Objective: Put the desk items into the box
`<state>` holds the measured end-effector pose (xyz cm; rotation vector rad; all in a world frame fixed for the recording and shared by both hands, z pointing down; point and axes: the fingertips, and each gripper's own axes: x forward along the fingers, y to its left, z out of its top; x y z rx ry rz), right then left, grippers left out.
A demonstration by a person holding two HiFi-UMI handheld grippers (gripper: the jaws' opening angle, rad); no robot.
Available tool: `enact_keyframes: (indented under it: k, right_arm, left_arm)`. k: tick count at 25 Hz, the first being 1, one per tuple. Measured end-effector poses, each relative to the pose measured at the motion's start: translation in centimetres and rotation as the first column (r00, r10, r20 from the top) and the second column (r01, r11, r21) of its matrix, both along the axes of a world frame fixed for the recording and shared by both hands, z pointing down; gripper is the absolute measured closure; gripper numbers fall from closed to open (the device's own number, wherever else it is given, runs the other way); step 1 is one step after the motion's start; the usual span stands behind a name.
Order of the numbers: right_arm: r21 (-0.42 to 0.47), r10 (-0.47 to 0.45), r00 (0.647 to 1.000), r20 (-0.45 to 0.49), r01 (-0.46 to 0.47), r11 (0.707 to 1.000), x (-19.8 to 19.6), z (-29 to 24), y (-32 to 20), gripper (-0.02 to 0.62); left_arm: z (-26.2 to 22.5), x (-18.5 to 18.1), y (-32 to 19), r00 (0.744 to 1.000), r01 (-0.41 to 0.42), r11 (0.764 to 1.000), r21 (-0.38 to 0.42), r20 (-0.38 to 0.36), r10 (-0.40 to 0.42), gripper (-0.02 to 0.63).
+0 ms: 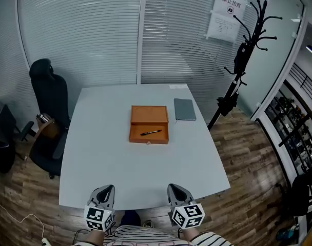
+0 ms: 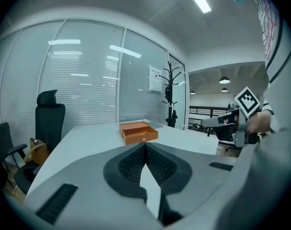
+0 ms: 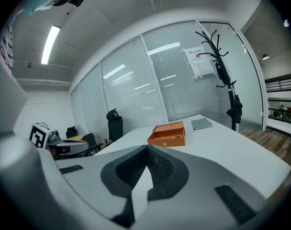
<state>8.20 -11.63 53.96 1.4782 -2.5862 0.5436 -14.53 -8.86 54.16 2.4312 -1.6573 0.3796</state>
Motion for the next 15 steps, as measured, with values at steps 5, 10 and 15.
enact_keyframes:
  k: [5, 10, 15]
  right_arm:
    - [-0.004, 0.008, 1.000, -0.002, -0.008, 1.000, 0.21, 0.25, 0.11, 0.571]
    - [-0.003, 0.012, 1.000, 0.002, -0.012, 1.000, 0.07, 0.31, 0.23, 0.571]
    - [-0.005, 0.015, 1.000, -0.003, -0.015, 1.000, 0.33, 0.34, 0.15, 0.571]
  left_arm:
    - [-0.28, 0.11, 0.01, 1.000, -0.002, 1.000, 0.009, -0.011, 0.002, 0.584]
    - [-0.13, 0.02, 0.11, 1.000, -0.001, 1.000, 0.008, -0.011, 0.001, 0.584]
    - [-0.18, 0.23, -0.03, 1.000, -0.001, 1.000, 0.011, -0.016, 0.001, 0.584]
